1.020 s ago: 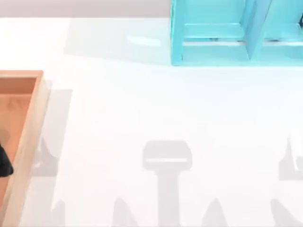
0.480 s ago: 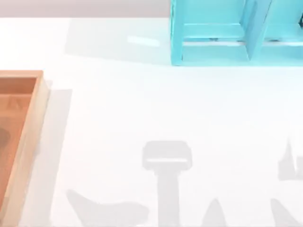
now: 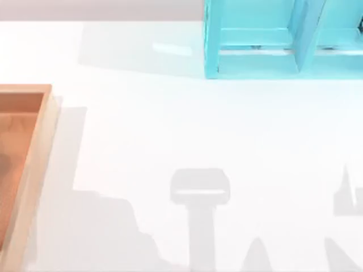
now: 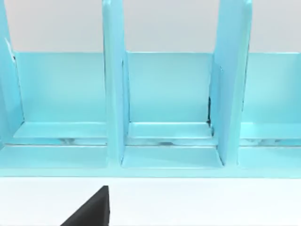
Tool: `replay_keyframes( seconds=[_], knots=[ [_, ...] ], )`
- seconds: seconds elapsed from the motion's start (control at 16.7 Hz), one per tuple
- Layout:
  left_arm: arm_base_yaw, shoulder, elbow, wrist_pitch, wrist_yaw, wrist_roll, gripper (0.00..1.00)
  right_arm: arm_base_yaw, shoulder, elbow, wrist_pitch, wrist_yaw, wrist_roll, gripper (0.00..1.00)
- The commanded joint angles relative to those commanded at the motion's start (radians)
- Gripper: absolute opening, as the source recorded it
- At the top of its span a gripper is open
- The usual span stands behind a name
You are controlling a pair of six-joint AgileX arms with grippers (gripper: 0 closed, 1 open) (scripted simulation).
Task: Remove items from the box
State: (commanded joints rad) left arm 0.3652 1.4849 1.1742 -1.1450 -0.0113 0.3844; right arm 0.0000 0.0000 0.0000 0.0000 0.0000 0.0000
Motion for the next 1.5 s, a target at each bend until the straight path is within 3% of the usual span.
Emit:
replay_keyframes(
  seconds=[0.24, 0.6, 1.14, 1.44, 1.5],
  knots=[
    [0.027, 0.109, 0.086, -0.084, 0.000, 0.029, 1.00, 0.000, 0.000, 0.000, 0.000, 0.000, 0.000, 1.00],
    [0.024, 0.114, 0.069, -0.068, 0.000, 0.028, 1.00, 0.000, 0.000, 0.000, 0.000, 0.000, 0.000, 1.00],
    [0.034, 0.216, -0.182, 0.297, 0.000, 0.038, 1.00, 0.000, 0.000, 0.000, 0.000, 0.000, 0.000, 1.00],
    [0.035, 0.226, -0.203, 0.321, 0.000, 0.039, 1.00, 0.000, 0.000, 0.000, 0.000, 0.000, 0.000, 1.00],
    [0.035, 0.226, -0.203, 0.321, 0.000, 0.039, 0.92, 0.000, 0.000, 0.000, 0.000, 0.000, 0.000, 1.00]
  ],
)
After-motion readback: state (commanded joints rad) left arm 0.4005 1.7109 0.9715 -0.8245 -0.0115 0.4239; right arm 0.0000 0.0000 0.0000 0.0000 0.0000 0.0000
